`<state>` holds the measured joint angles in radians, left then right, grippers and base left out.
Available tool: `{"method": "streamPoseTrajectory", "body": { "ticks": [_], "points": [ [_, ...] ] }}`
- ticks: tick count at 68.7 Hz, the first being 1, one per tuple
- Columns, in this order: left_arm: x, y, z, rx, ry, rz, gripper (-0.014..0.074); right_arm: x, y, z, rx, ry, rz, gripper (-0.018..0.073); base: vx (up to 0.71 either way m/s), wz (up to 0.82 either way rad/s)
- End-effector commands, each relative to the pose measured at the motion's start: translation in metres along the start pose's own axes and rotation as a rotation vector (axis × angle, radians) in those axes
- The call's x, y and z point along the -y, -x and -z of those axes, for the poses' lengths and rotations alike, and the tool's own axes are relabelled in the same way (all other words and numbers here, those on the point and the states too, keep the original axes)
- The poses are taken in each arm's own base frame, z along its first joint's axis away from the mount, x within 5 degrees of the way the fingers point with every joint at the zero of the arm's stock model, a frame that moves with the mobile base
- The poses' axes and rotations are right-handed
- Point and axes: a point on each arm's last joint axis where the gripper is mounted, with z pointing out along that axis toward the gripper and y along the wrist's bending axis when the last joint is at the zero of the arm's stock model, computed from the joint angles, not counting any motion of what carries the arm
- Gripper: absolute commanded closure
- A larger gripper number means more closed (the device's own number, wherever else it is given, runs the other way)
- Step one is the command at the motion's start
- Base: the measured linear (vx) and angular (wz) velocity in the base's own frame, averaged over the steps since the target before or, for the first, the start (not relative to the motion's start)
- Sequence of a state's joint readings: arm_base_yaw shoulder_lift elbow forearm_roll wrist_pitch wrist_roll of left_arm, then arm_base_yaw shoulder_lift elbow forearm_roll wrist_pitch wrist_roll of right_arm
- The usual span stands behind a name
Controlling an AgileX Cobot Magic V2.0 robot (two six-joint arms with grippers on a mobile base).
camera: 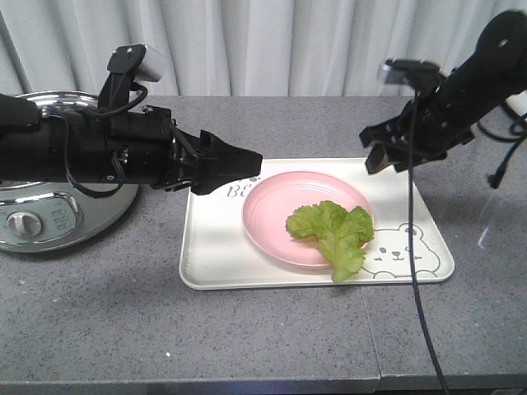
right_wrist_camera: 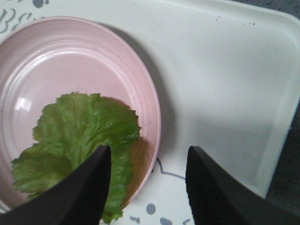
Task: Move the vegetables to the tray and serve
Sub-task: 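Open the right gripper and raise it away from the plate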
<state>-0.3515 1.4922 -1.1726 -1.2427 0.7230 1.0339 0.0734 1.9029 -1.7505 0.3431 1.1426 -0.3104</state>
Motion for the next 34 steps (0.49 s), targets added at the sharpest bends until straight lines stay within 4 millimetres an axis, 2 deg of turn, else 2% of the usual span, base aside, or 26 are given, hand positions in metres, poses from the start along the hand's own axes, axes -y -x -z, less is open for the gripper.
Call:
{"method": "streamPoseTrajectory", "body": {
  "ticks": [1, 8, 14, 22, 34],
  "points": [
    [0.013, 0.016, 0.011, 0.079, -0.027, 0.001, 0.0073, -0.019, 0.002, 0.061, 0.142, -0.011, 0.009, 0.0222, 0.0, 0.0],
    [0.013, 0.016, 0.011, 0.079, -0.027, 0.001, 0.0073, -0.031, -0.01, 0.09, 0.189, -0.017, 0.007, 0.0243, 0.0, 0.0],
    [0.013, 0.016, 0.011, 0.079, -0.027, 0.001, 0.0073, -0.039, -0.032, 0.108, 0.228, -0.03, 0.014, 0.0258, 0.0, 0.0],
    [0.013, 0.016, 0.011, 0.079, -0.027, 0.001, 0.0073, -0.046, -0.069, 0.121, 0.267, -0.071, 0.028, 0.0269, 0.0, 0.0],
    [0.013, 0.017, 0.011, 0.084, -0.03, 0.008, 0.0073, -0.05, -0.124, 0.122, 0.292, -0.136, 0.036, 0.027, 0.0, 0.0]
  ]
}}
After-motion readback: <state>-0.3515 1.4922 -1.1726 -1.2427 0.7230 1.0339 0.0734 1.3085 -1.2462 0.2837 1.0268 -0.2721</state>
